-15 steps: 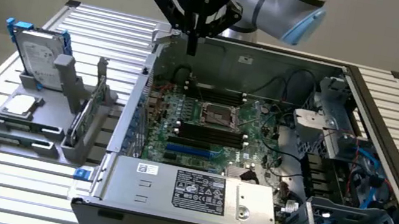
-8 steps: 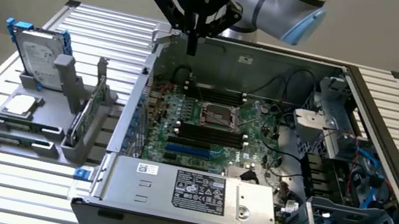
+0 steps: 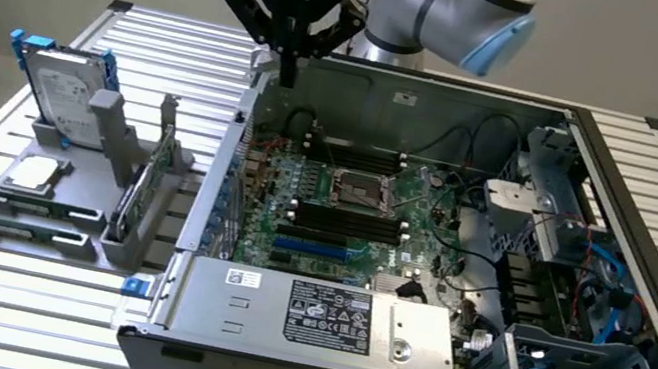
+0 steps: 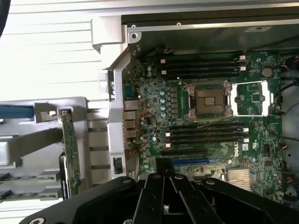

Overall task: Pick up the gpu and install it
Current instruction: 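Reach for the gpu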

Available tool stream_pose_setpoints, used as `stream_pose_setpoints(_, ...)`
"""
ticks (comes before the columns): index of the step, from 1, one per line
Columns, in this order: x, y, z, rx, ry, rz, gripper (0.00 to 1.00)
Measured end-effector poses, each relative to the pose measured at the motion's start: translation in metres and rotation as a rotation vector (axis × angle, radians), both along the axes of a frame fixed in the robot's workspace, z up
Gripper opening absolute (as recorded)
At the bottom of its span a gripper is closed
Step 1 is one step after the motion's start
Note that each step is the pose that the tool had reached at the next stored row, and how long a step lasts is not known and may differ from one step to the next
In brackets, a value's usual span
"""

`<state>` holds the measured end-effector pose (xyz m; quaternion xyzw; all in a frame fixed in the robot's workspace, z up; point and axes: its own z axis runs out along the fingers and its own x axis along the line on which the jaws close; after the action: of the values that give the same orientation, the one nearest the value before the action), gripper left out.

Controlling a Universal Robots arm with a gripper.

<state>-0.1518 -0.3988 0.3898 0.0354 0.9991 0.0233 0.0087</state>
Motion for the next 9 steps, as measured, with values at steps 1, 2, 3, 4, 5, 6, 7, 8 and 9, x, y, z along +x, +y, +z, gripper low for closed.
stream_pose_setpoints(1,-0.005,0.0000,-0.0005,-0.0003,0.0004,0.000,0.11)
stream_pose_setpoints(2,-0.009,0.0000,-0.0010,-0.0006,0.0006,0.000,0.11)
stream_pose_setpoints(3,-0.013,0.0000,-0.0015,-0.0009,0.0010,0.000,0.11)
stream_pose_setpoints(4,-0.018,0.0000,-0.0020,-0.0011,0.0012,0.000,0.11)
stream_pose_setpoints(5,-0.023,0.0000,-0.0026,-0.0014,0.0015,0.000,0.11)
stream_pose_setpoints(6,-0.027,0.0000,-0.0031,-0.0016,0.0016,0.000,0.11)
stream_pose_setpoints(7,-0.032,0.0000,-0.0037,-0.0019,0.0018,0.000,0.11)
stream_pose_setpoints(8,-0.036,0.0000,-0.0044,-0.0022,0.0018,0.000,0.11)
stream_pose_setpoints(9,-0.041,0.0000,-0.0052,-0.0024,0.0017,0.000,0.11)
